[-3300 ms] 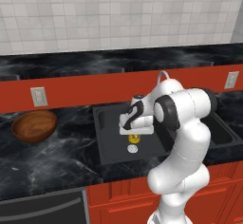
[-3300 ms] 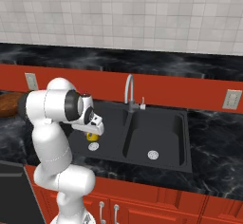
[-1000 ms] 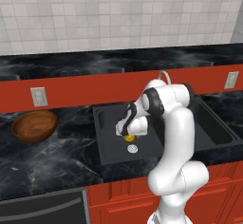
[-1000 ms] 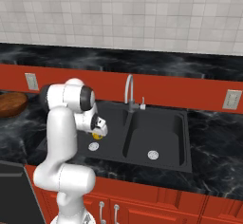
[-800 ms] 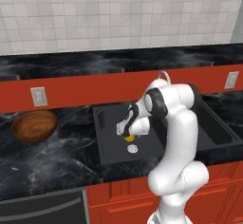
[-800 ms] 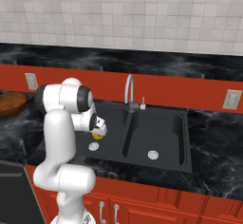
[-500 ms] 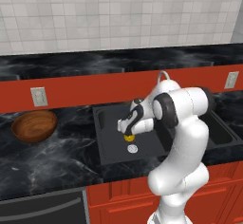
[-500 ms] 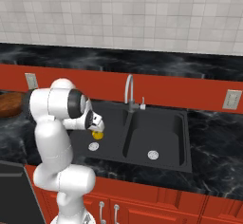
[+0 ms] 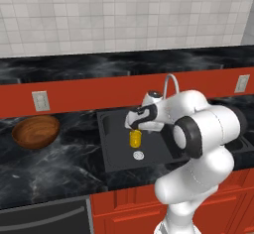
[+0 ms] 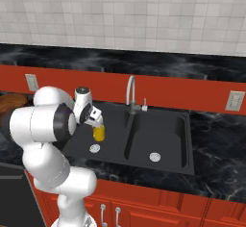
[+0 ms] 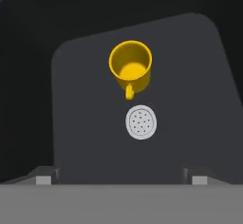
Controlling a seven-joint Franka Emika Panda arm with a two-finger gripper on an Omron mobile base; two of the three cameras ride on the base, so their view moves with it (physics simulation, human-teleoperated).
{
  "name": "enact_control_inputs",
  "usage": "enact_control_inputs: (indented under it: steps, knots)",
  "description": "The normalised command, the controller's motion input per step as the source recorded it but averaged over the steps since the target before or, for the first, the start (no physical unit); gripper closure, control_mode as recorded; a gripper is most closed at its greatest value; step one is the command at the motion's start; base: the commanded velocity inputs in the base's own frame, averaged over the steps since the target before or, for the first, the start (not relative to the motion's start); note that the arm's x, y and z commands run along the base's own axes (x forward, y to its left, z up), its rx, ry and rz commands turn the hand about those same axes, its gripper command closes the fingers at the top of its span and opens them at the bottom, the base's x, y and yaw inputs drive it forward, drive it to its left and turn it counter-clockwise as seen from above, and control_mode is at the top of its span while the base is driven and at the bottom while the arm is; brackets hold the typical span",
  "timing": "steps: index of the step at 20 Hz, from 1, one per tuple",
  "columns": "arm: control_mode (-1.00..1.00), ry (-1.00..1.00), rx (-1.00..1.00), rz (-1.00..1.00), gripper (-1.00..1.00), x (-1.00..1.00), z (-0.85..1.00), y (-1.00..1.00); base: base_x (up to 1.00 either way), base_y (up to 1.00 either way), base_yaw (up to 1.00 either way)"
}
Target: Pick the mug and place it in the sink. Pick the bowl and place it in the open cabinet and then close the cabinet.
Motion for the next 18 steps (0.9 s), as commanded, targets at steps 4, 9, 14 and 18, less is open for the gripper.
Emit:
enact_control_inputs:
  steps: [4, 9, 14, 18]
  knots:
    - [-1.0, 0.06, -0.01, -0.03, -1.0, 0.0, 0.76, 0.21, 0.0, 0.0, 0.0]
    - [-1.0, 0.08, -0.05, -0.01, -1.0, 0.0, 0.77, 0.44, 0.0, 0.0, 0.0]
    - [-1.0, 0.07, 0.0, 0.0, -1.0, 0.0, 0.4, 0.52, 0.0, 0.0, 0.0]
    - [-1.0, 0.02, 0.0, 0.0, -1.0, 0.0, 0.03, 0.6, 0.0, 0.0, 0.0]
